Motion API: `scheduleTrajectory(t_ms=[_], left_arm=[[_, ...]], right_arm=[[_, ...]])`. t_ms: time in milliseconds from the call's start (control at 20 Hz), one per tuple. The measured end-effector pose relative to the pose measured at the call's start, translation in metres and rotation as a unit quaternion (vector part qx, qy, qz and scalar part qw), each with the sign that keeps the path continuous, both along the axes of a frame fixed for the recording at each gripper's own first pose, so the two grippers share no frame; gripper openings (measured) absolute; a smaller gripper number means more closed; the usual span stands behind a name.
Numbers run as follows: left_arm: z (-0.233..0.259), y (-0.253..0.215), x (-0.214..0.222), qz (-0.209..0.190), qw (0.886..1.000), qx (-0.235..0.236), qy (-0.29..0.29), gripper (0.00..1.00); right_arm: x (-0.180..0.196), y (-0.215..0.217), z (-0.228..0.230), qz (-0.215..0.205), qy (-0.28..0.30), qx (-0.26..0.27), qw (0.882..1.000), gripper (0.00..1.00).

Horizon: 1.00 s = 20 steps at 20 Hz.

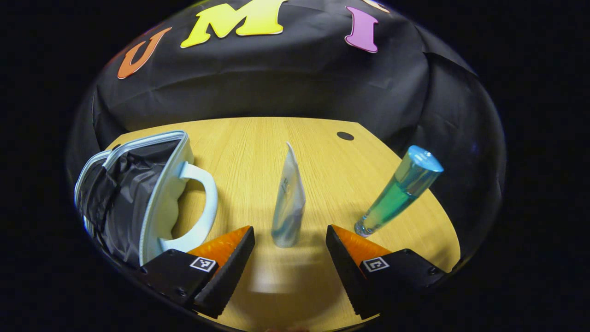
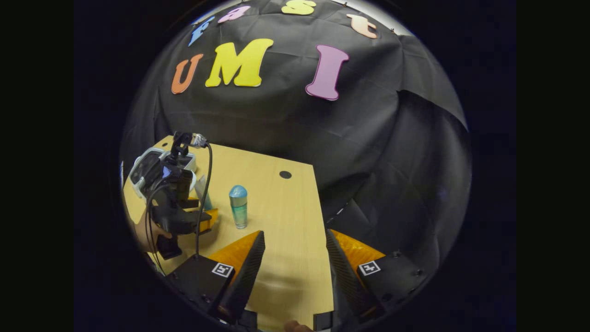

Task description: First open the suitcase, pack the skin care products into it, and then close the suitcase.

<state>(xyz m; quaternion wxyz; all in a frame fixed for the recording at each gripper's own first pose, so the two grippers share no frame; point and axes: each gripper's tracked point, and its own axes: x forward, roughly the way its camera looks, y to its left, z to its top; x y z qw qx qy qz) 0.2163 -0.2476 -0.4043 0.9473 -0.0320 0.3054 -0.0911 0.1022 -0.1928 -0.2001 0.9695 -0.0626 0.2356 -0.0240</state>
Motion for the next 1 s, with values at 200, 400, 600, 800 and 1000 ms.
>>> scheduleTrajectory(t_ms=[200,400,600,800,1000], left_arm=[[-0.007,0.003,0.007,0.001,1.000,0.018,0.001,0.98],[-0.009,0.009,0.012,0.011,0.999,0.043,-0.001,0.73],[-0.009,0.007,0.011,0.002,0.999,0.040,0.001,0.47],[-0.008,0.000,0.002,-0.014,1.000,0.020,0.018,0.42],[0.010,-0.002,-0.016,-0.025,0.999,0.003,0.020,0.42]], right_arm=[[-0.002,-0.006,-0.014,-0.009,0.019,0.000,1.000,0.80],[-0.005,-0.007,-0.021,-0.015,0.028,0.005,0.999,0.78],[-0.004,-0.007,-0.023,-0.013,0.029,0.001,0.999,0.80],[-0.004,-0.009,-0.021,-0.017,0.030,0.001,0.999,0.78],[-0.001,-0.007,-0.016,-0.022,0.023,0.008,0.999,0.78]])
